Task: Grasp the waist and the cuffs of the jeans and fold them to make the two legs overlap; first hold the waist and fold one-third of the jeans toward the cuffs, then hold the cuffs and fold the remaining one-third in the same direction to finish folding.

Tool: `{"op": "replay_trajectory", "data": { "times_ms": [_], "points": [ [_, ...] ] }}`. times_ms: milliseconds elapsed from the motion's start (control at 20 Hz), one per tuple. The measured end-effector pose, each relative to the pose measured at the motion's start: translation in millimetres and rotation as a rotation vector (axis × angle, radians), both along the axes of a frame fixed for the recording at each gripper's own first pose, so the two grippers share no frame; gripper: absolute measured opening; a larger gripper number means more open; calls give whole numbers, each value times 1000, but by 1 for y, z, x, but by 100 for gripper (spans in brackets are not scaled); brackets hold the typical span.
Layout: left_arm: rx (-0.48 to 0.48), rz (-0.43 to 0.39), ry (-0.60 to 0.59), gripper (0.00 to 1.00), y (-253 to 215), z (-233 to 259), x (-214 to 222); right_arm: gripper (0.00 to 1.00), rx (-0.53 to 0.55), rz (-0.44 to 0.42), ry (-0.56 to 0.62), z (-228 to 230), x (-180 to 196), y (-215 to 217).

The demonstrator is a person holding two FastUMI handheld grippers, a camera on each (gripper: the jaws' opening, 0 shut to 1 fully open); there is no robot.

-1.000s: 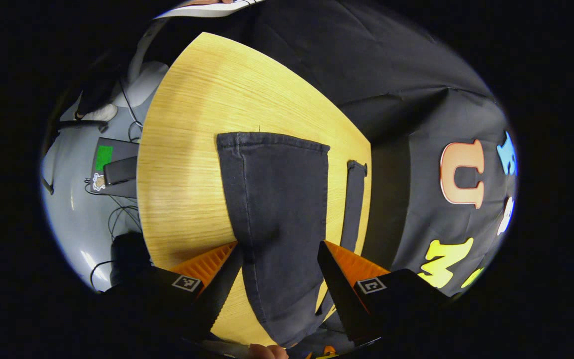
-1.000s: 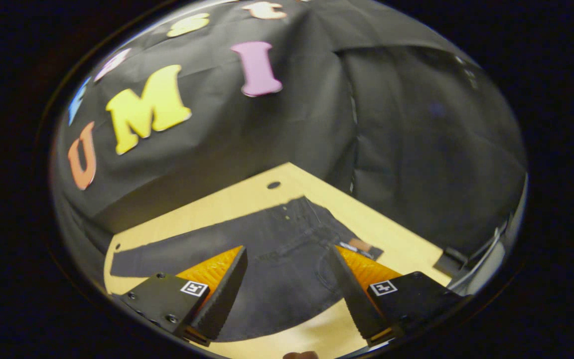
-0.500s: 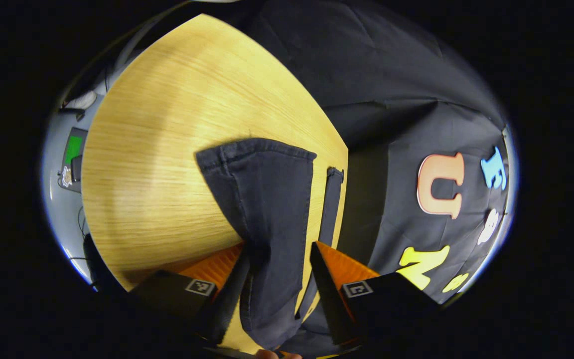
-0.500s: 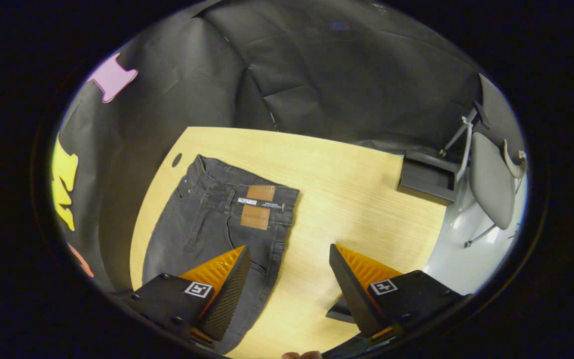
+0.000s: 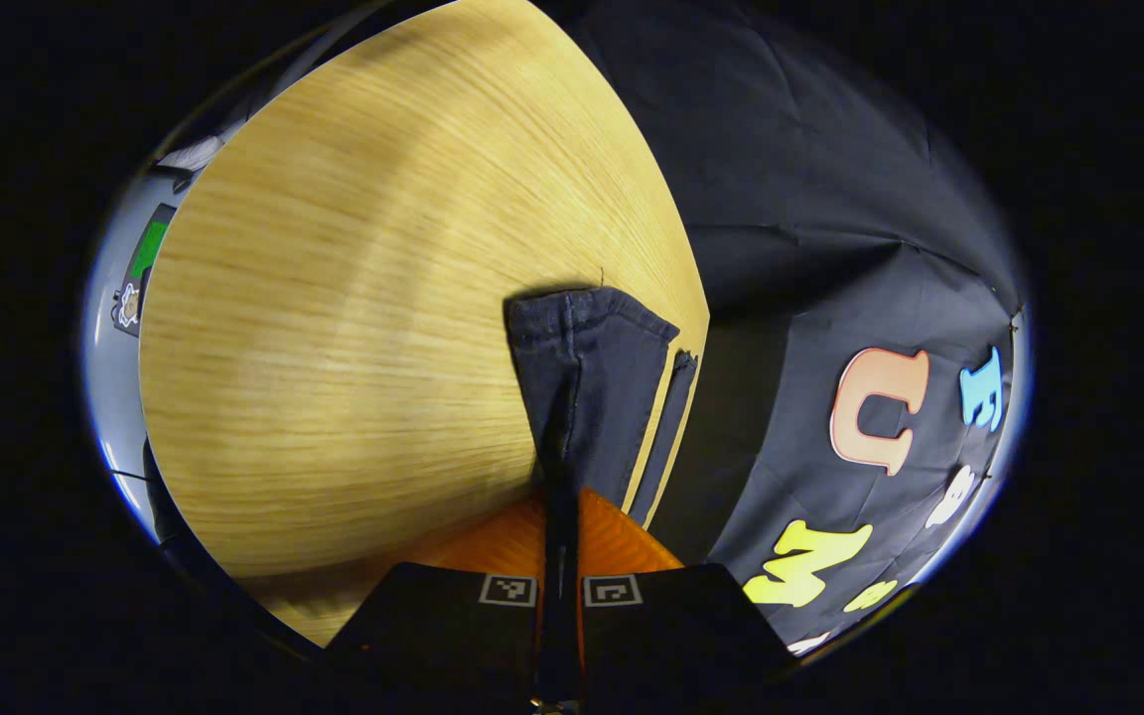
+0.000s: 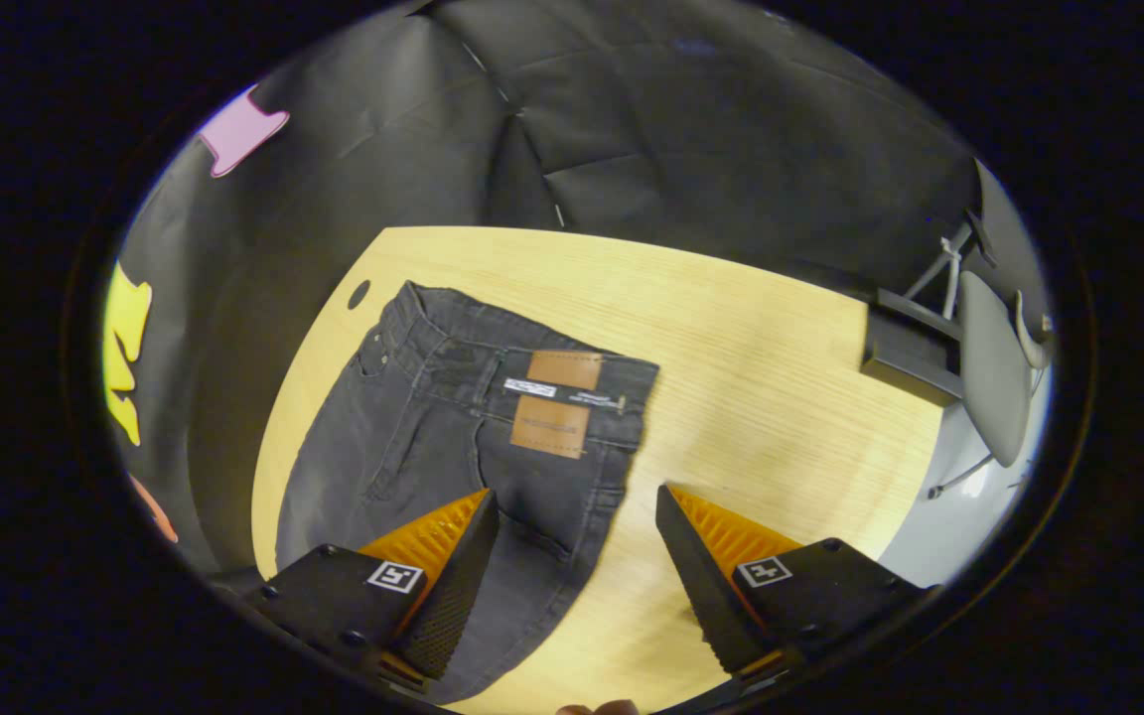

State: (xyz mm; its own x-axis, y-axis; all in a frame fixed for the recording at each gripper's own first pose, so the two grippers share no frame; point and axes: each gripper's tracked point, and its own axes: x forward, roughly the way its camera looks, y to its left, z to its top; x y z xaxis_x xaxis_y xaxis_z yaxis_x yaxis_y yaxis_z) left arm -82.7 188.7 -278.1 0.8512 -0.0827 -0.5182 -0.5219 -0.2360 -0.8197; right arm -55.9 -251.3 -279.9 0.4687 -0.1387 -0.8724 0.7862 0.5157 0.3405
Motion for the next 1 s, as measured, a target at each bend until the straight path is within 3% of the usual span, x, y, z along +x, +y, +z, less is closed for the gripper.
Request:
{"op": "replay_trajectory", "data": {
  "times_ms": [200,300,450,550,750,1000],
  "points": [
    [-16,8,-3,4,0,1,2,98,-23,65,-3,-3,13,3],
    [-25,11,-4,4,0,2,5,86,-24,89,-20,-9,13,1],
    [-21,2,1,4,-1,0,5,27,28,15,-45,-13,2,-12],
    [-22,-1,3,4,-1,2,6,5,83,-5,-74,-15,8,-10],
    [-18,-8,4,4,-1,0,6,1,76,46,-75,-16,7,-11],
    [16,-43,24,4,0,9,5,1,126,1,-125,2,3,-14]
  ]
}}
